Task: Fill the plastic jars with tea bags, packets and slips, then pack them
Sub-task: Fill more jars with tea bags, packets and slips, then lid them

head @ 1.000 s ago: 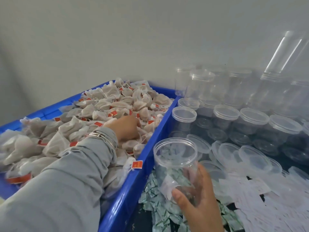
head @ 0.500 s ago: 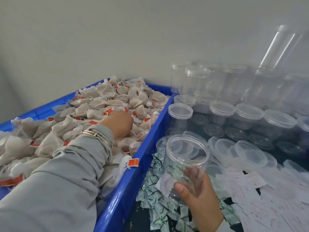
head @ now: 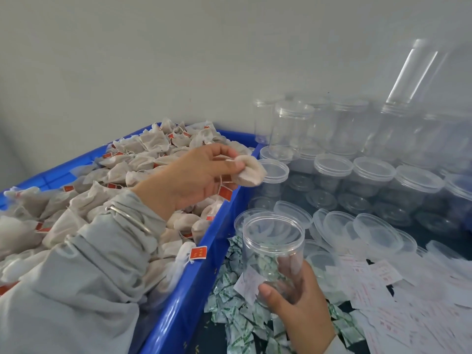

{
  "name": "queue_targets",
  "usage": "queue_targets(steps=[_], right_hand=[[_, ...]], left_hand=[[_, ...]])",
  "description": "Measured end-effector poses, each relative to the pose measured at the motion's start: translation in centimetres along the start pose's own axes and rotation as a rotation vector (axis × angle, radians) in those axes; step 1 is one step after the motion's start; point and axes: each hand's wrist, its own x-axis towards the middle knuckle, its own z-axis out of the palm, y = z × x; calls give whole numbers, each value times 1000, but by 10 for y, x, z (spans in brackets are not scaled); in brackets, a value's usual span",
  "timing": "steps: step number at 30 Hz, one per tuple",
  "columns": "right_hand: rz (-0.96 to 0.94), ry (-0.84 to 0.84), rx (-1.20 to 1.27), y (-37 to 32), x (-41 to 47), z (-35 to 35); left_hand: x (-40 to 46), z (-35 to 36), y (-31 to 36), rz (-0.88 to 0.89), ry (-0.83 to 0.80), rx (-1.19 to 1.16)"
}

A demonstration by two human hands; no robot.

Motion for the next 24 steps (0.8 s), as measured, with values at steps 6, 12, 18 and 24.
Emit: queue_targets(steps=[6,12,18,24], right_hand=[[-22,11,-52,2,-1,-1],[-45,-4,-26,0,0,1],[-6,-5,5,3,1,0],[40,31,-18,4,-1,-2]], left_hand=[[-9,23,-6,16,-203,234],[-12,29,-10,37,-271,415],[-13,28,-9,3,-318,477],[-14,28,-9,30,-291,518]])
